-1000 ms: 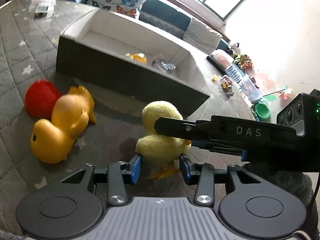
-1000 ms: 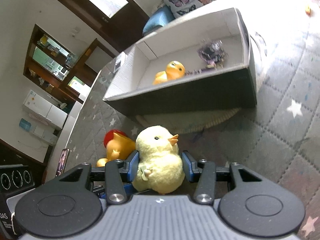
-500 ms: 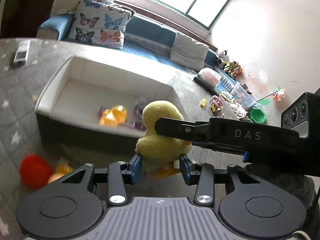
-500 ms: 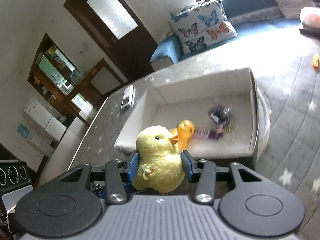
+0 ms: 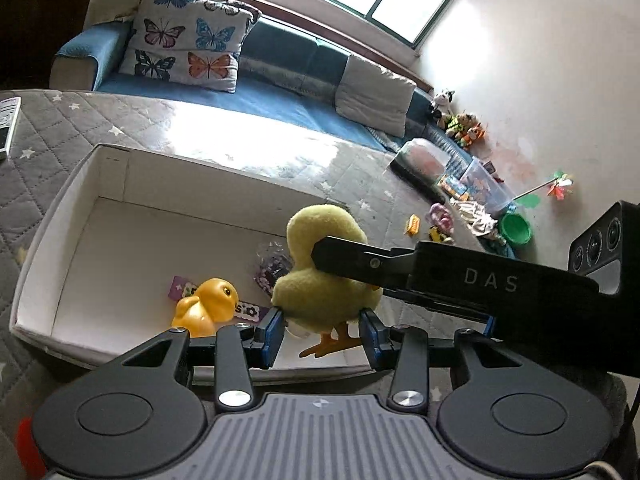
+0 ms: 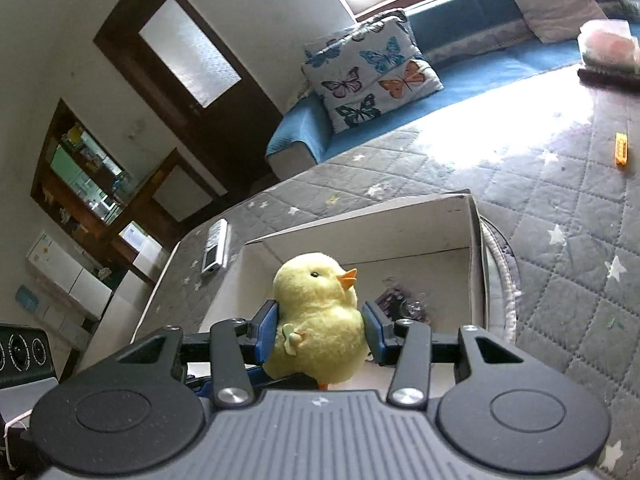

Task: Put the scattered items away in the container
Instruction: 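Lower the chick plush into the box beside the duck and open the right tool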

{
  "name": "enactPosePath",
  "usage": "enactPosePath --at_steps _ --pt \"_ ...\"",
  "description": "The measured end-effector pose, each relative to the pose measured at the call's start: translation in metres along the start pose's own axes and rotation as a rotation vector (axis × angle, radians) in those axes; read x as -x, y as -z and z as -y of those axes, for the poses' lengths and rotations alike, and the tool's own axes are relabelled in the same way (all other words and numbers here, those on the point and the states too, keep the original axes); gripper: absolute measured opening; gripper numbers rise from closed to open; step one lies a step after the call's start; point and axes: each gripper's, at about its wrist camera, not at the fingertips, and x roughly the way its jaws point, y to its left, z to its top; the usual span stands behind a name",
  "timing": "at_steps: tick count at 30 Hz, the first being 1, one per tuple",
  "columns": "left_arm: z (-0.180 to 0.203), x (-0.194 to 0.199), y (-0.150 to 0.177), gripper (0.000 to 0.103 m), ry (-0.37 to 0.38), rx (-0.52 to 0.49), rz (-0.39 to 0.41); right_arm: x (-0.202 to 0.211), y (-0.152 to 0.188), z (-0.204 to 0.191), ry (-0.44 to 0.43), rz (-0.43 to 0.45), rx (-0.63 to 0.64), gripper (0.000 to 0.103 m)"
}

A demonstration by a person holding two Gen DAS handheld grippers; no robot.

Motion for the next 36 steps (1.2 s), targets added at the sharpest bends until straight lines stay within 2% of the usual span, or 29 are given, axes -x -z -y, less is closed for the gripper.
enactPosePath --at_steps 7,8,10,19,31,36 --pt "-0.015 -0.02 0.001 0.042 -0.051 0.014 -0.033 -0.023 0.004 0.019 0.023 -0.052 -0.039 0.044" --pt "-0.017 -0.022 0.001 0.043 -0.059 0.018 -0.035 -0.027 0.006 0.022 0.018 -0.064 -0.049 0.039" --pt "-0.02 -0.026 0.002 0.043 -0.064 0.026 -0.047 -0.032 0.009 0.025 0.014 -0.078 -0.06 0.037" --pt "-0.024 -0.03 0.005 0.043 -0.076 0.03 -0.059 -0.035 0.015 0.016 0.059 -0.077 -0.007 0.034" --pt "-0.024 -0.021 0.01 0.043 -0.121 0.001 -0.038 -0.036 0.022 0.009 0.095 -0.068 0.023 0.036" --pt "-0.022 -0.013 0.014 0.043 -0.136 -0.011 -0.018 -0.032 0.026 0.003 0.108 -0.056 0.055 0.043"
